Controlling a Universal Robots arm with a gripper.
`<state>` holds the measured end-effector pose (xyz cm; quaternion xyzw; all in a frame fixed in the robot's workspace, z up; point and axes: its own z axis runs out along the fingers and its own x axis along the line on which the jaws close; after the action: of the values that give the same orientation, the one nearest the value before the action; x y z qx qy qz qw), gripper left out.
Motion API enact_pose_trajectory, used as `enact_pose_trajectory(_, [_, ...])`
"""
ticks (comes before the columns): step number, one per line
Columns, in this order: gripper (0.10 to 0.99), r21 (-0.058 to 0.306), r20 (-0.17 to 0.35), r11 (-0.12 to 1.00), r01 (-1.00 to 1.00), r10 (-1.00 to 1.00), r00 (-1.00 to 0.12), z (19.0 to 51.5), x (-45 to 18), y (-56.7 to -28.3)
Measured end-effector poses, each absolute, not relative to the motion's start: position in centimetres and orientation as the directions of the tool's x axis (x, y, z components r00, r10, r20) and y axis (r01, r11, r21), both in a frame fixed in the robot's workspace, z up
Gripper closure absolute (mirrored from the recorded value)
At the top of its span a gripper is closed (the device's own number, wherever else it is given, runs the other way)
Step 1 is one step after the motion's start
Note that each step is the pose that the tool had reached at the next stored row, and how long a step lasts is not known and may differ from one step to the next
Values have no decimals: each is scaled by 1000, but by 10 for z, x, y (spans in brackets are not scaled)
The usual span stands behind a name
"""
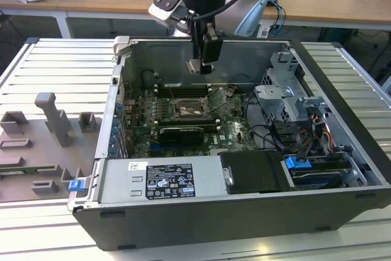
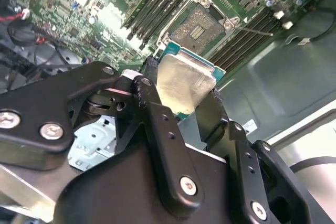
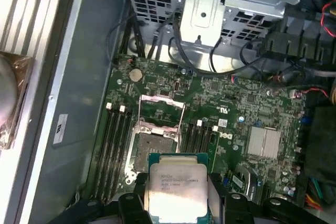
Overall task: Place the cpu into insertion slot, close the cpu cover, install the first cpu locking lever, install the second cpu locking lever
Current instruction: 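Place the cpu into insertion slot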
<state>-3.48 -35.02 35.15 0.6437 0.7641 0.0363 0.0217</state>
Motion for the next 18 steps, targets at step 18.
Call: enact_pose_trajectory(18, [553, 86, 22, 33, 996, 999, -35, 303, -44, -348])
